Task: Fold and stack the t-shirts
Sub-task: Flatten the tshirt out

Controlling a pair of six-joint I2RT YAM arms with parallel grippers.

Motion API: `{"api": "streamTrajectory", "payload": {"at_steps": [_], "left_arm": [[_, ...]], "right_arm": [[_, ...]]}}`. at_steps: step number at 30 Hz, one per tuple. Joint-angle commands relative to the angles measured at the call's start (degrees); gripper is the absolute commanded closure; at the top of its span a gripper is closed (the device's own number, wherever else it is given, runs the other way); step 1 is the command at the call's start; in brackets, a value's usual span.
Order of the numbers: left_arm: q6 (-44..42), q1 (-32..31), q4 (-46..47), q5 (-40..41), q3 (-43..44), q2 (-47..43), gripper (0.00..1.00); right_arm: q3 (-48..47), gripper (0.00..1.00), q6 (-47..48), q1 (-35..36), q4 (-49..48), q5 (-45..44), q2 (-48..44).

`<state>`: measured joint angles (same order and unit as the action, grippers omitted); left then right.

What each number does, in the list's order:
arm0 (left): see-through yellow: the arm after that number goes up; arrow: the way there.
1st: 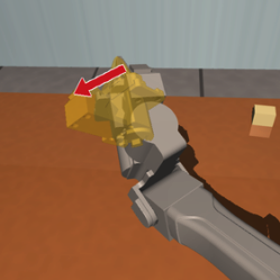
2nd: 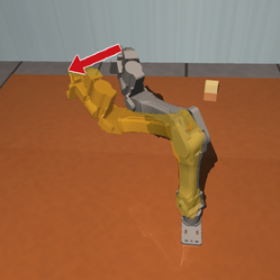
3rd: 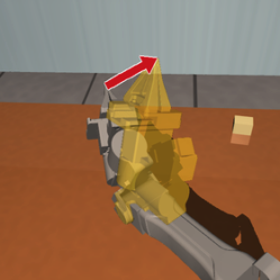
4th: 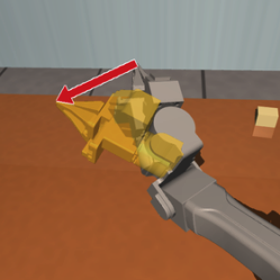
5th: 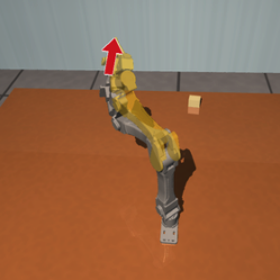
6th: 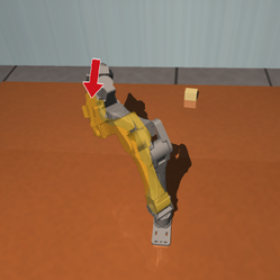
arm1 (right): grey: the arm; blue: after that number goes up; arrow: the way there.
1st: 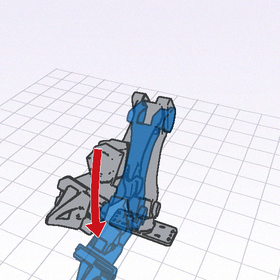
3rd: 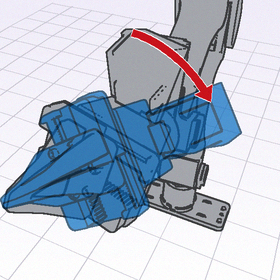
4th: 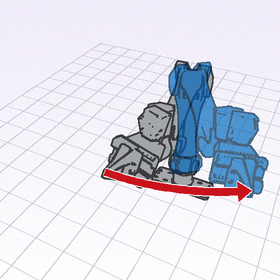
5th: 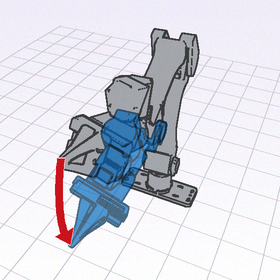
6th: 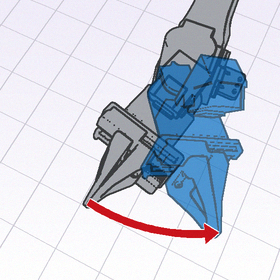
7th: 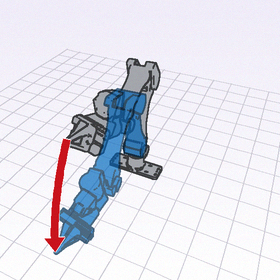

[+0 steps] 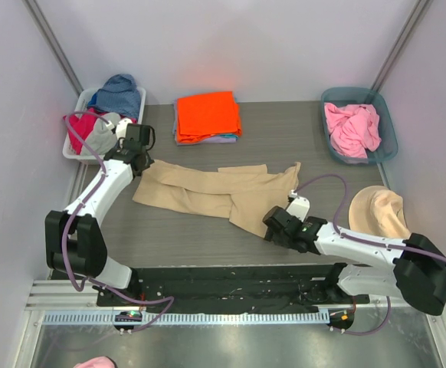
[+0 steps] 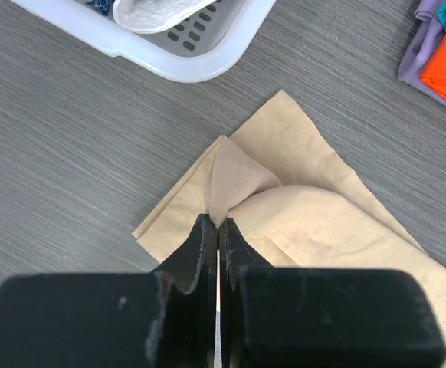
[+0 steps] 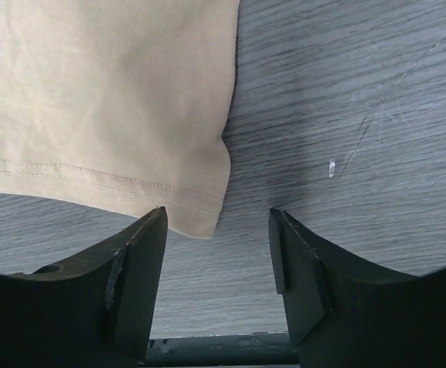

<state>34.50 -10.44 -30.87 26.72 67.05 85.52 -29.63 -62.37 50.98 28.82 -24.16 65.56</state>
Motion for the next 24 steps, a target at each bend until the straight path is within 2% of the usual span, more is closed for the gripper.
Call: {"api": "streamTrajectory", "payload": {"at_steps": [1,12,24], "left_arm": [[0.66,-0.20,1.25,-0.53,-0.16,-0.88,1.00],[0.57,-0.11,1.17,-0.35,-0.25,-0.88,1.00],[0.48,-0.20,1.17,-0.44,-0.25,-0.96,1.00]], "right_arm": [[-0.25,0.39,-2.85,1.22,-0.96,-3.52,1.93],[-0.78,0.42,-2.93,2.63,-4.73,-3.17,9.32],[1.15,0.57,-3.81,2.72,-4.82,-2.03,8.27]]}}
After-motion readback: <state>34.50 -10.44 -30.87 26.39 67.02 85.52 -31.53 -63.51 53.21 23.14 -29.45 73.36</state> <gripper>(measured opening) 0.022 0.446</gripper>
